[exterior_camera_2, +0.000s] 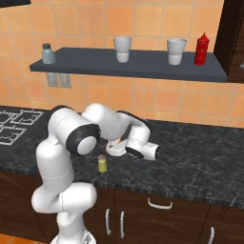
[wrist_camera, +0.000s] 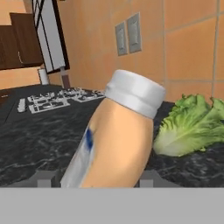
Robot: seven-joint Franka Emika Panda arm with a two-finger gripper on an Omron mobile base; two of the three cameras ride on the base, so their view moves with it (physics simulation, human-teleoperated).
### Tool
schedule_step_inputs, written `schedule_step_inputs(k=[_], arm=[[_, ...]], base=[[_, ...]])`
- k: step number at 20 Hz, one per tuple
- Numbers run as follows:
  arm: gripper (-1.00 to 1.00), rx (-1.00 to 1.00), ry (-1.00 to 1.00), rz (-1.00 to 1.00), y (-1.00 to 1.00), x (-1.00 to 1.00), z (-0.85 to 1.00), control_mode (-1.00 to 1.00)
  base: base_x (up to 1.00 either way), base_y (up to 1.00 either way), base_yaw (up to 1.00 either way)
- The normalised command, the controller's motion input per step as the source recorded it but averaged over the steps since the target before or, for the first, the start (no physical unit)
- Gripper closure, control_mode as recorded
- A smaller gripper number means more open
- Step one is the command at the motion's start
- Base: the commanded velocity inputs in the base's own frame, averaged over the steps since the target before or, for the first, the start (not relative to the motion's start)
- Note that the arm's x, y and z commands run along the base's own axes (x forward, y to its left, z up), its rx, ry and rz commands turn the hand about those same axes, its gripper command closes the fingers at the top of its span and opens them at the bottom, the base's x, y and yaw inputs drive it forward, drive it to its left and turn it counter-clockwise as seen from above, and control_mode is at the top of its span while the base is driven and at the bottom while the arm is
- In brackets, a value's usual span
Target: Put the shaker and condiment bottle from the counter next to their counterparts in the cabinet.
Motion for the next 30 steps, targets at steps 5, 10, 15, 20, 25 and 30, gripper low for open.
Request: schedule_step_inputs(k=[5,10,15,20,25,30], arm=[[1.00,0.02,-0.02,0.00,-0.42,0.00,0.50,-1.00],[1.00,-0.01,-0.09,0.00,-0.33,-0.06,0.38,-1.00],[1.00,-0.09,-0.20,0.00,-0.14,-0.42,0.34,-1.00],[1.00,-0.10,-0.29,0.01,-0.03,-0.61,0.47,-1.00],[1.00,-0.10,-0.26,-0.01,-0.24,-0.41,0.43,-1.00],[1.00,-0.11,-0.20,-0.08,-0.32,-0.20,0.34,-1.00]], base=[[0.00,0.00,0.00],[0.00,0.00,0.00],[0.00,0.00,0.00],[0.00,0.00,0.00],[0.00,0.00,0.00],[0.00,0.00,0.00]])
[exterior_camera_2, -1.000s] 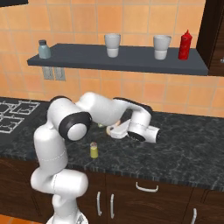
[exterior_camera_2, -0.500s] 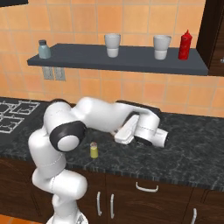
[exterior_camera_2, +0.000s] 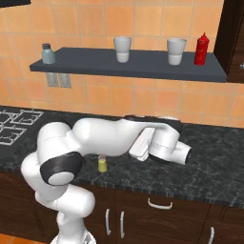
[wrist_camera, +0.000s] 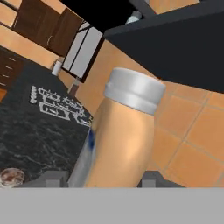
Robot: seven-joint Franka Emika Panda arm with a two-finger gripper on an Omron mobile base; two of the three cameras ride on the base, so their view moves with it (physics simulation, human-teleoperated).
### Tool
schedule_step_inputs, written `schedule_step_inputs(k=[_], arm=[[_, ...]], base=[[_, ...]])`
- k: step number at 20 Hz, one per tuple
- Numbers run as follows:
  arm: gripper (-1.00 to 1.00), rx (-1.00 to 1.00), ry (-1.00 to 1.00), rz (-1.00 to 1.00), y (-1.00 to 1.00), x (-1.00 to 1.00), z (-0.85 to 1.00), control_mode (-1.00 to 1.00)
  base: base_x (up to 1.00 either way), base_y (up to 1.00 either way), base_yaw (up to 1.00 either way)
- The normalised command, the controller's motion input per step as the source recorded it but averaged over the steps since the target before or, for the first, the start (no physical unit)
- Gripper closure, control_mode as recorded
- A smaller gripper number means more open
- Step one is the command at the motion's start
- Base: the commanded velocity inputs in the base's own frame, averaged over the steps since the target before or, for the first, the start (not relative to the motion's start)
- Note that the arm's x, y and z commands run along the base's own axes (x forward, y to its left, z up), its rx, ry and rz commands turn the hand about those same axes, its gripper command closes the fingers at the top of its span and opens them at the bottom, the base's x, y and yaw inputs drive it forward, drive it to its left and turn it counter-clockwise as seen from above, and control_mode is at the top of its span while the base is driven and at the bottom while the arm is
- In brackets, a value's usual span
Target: Put the shaker and condiment bottle from the counter next to their counterparts in the cabinet.
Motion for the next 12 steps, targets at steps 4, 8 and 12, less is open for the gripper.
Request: schedule_step_inputs(k=[4,8,12], arm=[[1.00,-0.04,-0.12,-0.13,-0.45,-0.11,0.19,-1.00],[1.00,0.00,-0.06,-0.18,-0.50,-0.02,0.17,-1.00],[1.00,-0.04,-0.02,-0.23,-0.37,0.00,0.25,-1.00]], base=[[0.00,0.00,0.00],[0.00,0.00,0.00],[0.00,0.00,0.00]])
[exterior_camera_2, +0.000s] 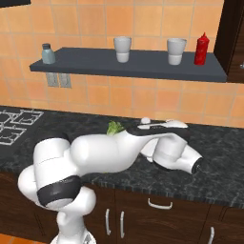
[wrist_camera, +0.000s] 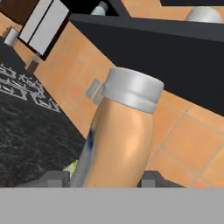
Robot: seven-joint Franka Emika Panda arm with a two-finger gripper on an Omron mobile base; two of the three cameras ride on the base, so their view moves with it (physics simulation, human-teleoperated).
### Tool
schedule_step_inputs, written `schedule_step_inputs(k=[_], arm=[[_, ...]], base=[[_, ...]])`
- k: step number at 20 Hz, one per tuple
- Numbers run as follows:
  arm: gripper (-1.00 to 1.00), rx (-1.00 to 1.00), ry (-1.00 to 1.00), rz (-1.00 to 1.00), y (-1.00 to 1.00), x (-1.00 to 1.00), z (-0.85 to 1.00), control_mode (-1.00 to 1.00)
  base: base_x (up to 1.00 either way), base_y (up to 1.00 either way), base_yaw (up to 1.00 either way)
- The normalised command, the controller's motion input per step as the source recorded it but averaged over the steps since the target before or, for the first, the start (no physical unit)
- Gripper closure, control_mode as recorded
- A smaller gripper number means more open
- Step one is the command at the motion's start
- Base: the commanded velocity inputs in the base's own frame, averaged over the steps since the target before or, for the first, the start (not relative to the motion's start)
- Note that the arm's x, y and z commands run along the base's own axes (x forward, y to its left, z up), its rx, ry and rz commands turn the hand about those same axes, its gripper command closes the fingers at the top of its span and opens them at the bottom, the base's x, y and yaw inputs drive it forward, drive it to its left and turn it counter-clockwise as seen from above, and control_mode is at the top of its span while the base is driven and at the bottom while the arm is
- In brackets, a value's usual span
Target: Put the shaker and condiment bottle from the counter next to their counterparts in the cabinet.
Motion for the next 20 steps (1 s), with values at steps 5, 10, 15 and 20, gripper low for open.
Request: schedule_step_inputs(k=[5,10,15,20], arm=[[1.00,0.00,0.00,-0.25,-0.10,0.00,0.60,-1.00],[1.00,0.01,0.05,-0.29,-0.01,-0.09,0.73,-1.00],[1.00,0.07,0.05,-0.27,0.00,-0.49,0.67,-1.00],[1.00,0.03,0.14,-0.21,0.00,-0.88,0.34,-1.00]], base=[[0.00,0.00,0.00],[0.00,0.00,0.00],[0.00,0.00,0.00],[0.00,0.00,0.00]])
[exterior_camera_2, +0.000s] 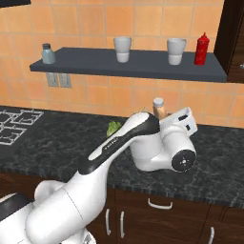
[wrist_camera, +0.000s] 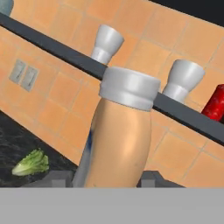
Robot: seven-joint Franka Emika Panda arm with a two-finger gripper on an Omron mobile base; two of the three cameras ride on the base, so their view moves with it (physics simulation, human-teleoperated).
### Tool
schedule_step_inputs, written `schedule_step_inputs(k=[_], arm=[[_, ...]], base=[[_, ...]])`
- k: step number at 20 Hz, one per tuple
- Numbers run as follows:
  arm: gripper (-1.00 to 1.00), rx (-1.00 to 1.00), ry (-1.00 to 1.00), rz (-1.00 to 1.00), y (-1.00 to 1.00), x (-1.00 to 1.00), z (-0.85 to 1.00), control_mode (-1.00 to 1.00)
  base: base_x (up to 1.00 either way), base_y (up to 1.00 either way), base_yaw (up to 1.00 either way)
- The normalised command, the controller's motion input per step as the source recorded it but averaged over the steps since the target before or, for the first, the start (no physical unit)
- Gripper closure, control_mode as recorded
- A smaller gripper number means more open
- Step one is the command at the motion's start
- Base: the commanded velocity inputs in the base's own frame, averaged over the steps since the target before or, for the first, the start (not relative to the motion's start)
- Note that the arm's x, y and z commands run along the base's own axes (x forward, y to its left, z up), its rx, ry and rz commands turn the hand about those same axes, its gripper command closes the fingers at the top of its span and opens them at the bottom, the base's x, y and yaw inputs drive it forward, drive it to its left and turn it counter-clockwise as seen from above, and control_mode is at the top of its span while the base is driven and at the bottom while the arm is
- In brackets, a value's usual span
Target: Put the shaker and condiment bottle from the counter next to their counterparts in the cabinet.
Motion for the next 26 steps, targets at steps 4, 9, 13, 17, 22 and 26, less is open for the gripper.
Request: schedule_step_inputs(k=[4,9,13,17,22,26], arm=[[1.00,0.11,0.21,-0.18,0.00,-0.36,0.58,-1.00],[1.00,0.23,0.16,-0.11,0.00,0.03,0.71,-1.00],[1.00,0.21,0.00,0.00,-0.01,0.26,0.35,-1.00],[1.00,0.15,0.00,0.00,-0.01,0.31,0.33,-1.00],[1.00,0.03,-0.07,-0.05,-0.10,0.34,0.26,-1.00],[1.00,0.00,-0.16,-0.15,-0.07,0.34,0.20,-1.00]], base=[[0.00,0.00,0.00],[0.00,0.00,0.00],[0.00,0.00,0.00],[0.00,0.00,0.00],[0.00,0.00,0.00],[0.00,0.00,0.00]])
